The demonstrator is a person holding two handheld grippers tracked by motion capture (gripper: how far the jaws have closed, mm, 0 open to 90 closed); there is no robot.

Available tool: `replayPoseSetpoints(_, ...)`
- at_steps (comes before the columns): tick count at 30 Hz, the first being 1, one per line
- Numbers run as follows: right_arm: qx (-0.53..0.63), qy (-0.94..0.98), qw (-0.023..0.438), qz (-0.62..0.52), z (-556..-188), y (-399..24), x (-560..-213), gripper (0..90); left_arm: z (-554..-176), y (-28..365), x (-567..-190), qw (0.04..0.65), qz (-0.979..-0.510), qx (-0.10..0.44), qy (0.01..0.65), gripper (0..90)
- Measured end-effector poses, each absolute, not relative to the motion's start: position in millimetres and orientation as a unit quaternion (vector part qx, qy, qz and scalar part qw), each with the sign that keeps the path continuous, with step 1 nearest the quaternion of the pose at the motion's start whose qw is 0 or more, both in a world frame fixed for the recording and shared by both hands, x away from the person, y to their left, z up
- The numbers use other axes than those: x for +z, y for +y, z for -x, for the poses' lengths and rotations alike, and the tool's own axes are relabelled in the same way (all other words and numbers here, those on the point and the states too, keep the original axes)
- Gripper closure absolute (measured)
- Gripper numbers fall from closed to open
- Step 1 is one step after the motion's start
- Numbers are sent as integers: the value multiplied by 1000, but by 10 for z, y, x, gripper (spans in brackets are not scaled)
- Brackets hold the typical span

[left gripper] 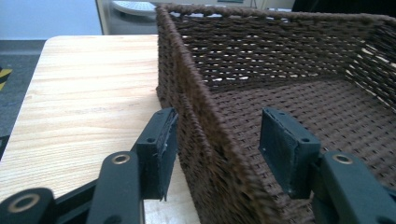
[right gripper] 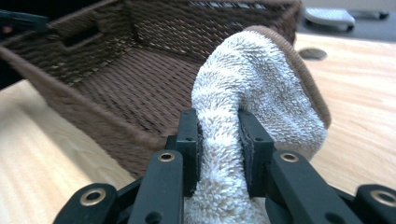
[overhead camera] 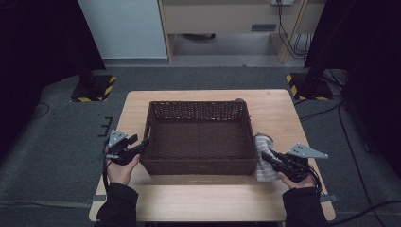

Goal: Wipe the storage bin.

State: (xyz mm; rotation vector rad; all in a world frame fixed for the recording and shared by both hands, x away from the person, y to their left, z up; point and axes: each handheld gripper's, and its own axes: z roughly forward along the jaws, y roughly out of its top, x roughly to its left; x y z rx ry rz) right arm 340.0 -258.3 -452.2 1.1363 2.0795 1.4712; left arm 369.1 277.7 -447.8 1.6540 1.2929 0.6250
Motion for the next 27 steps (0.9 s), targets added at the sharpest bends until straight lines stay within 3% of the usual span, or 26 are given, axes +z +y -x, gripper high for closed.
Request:
replayPoseSetpoints(14, 424, 789, 124, -427, -3436, -2447, -4912, 736, -3578, 2685, -4593, 429, -703, 222, 522, 647)
replayPoseSetpoints(23, 510, 742, 170, -401, -3249, -2565, -4514, 736, -3565, 2621, -4590, 414, -686, 240, 548, 732)
replayPoseSetpoints(27, 501, 751, 162, -398, -3185, -2533, -4558, 737, -3558, 2631, -4598, 420, -685, 238, 545, 729)
